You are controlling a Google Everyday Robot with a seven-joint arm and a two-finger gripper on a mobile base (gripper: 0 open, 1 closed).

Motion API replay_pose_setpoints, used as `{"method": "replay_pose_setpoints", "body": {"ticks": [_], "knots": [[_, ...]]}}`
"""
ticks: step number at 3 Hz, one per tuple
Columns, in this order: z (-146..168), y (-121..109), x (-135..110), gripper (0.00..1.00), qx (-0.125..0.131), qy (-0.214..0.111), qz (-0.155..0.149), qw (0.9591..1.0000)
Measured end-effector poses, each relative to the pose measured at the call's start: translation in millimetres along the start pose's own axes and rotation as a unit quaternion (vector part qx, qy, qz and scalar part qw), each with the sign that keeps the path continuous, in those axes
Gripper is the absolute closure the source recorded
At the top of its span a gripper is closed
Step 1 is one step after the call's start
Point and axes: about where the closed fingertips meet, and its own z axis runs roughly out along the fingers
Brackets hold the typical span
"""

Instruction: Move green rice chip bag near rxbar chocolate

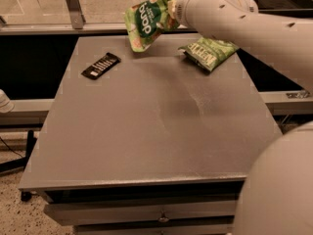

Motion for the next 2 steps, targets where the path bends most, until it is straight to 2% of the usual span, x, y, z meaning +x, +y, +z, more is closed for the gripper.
{"method": "replay_pose_setpoints", "body": {"ticks": [1, 2], "knots": [[7.2, 8.2, 19.3, 1.00, -0.003, 0.014, 0.028, 0.9995], [10.7, 26.5, 42.5, 1.00, -0.020, 0.032, 0.046, 0.9982]]}}
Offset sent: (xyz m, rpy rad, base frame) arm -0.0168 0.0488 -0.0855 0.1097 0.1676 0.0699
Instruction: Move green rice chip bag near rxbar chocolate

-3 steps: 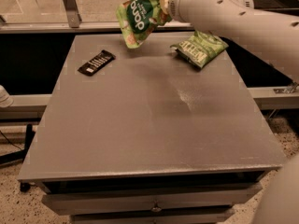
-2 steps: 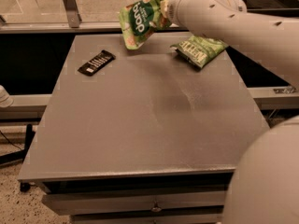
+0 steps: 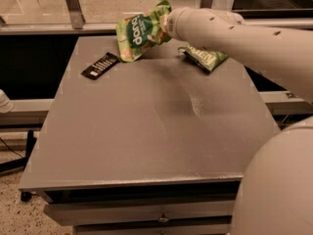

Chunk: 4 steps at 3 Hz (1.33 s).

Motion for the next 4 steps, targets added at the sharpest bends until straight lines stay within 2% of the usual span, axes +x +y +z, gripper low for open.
{"method": "replay_pose_setpoints", "body": {"ticks": [1, 2, 4], "knots": [[8.2, 20.5, 25.2, 0.84, -0.024, 0.024, 0.013, 0.9993], [12.2, 29.5, 40.3, 0.61, -0.039, 0.040, 0.020, 0.9982], [10.2, 29.3, 52.1, 0.15, -0.050, 0.050, 0.024, 0.9972]]}}
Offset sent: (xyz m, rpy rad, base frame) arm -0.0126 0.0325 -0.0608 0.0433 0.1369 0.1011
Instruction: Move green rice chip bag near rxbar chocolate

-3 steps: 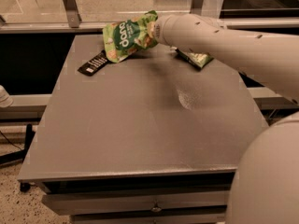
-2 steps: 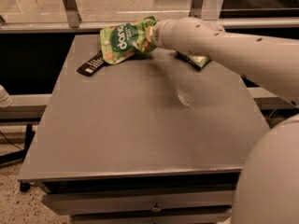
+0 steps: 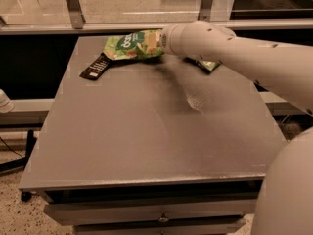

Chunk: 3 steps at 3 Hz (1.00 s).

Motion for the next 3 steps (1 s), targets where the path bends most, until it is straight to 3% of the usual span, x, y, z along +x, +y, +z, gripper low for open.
{"method": "replay_pose_setpoints", "body": {"ticks": [1, 2, 3], "knots": [[-1.8, -0.5, 2.5, 0.00, -0.004, 0.001, 0.001, 1.0000], [-5.6, 0.4, 2.7, 0.00, -0.010, 0.000, 0.000, 1.0000], [-26.8, -2.4, -5.6, 0.00, -0.021, -0.013, -0.020, 0.9995]]}}
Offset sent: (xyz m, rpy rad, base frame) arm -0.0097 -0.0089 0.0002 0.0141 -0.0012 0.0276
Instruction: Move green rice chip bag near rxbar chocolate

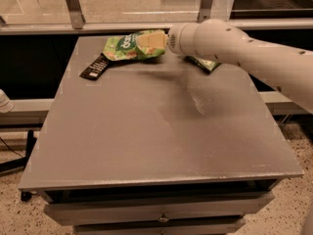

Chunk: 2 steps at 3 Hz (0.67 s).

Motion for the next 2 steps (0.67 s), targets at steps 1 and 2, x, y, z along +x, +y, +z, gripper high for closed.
{"method": "replay_pose_setpoints", "body": {"ticks": [1, 2], "knots": [[-37.8, -1.3, -6.0, 0.00, -0.026, -0.007, -0.037, 0.9990], [-76.8, 6.7, -1.4, 0.00, -0.075, 0.002, -0.065, 0.9951]]}}
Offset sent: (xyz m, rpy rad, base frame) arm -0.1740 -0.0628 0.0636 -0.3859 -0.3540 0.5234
